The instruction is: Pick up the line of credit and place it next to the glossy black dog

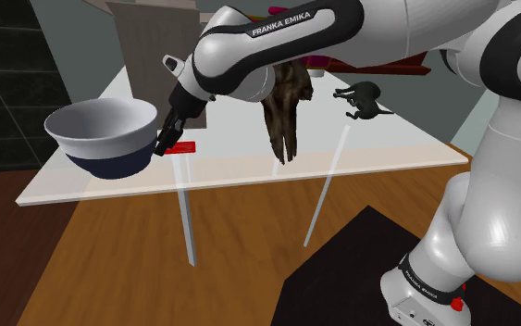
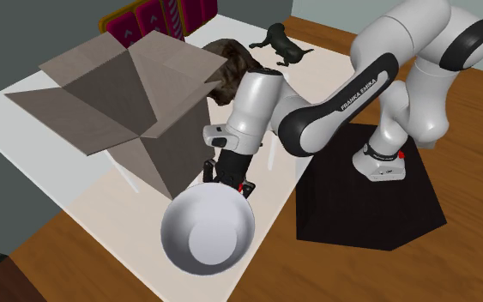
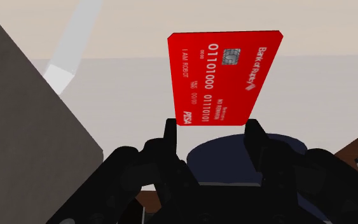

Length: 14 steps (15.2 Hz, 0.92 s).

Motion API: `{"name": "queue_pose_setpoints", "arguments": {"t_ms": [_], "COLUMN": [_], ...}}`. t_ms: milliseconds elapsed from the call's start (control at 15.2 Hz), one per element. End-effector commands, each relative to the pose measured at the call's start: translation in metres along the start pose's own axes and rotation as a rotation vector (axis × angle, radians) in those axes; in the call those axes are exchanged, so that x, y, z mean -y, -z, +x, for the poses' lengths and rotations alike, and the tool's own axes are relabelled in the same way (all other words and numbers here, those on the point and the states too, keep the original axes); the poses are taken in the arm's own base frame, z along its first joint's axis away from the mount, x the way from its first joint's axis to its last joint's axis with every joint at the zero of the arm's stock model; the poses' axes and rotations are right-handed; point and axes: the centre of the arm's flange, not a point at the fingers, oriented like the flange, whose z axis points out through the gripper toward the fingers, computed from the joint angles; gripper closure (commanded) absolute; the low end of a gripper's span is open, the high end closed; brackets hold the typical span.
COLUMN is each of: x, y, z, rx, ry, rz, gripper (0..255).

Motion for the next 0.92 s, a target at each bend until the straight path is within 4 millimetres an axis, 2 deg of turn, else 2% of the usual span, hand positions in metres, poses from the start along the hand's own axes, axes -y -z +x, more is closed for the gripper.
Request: {"name": "queue_pose_setpoints", "arguments": {"t_ms": [0,858], "x": [0.0,0.0], "y": [0.007,0.064], "z": [0.004,0.042], "rx": [0.002,0.002], "ry": [0.0,0.0], "rz": [0.002,0.002], "gripper": [255,255]}}
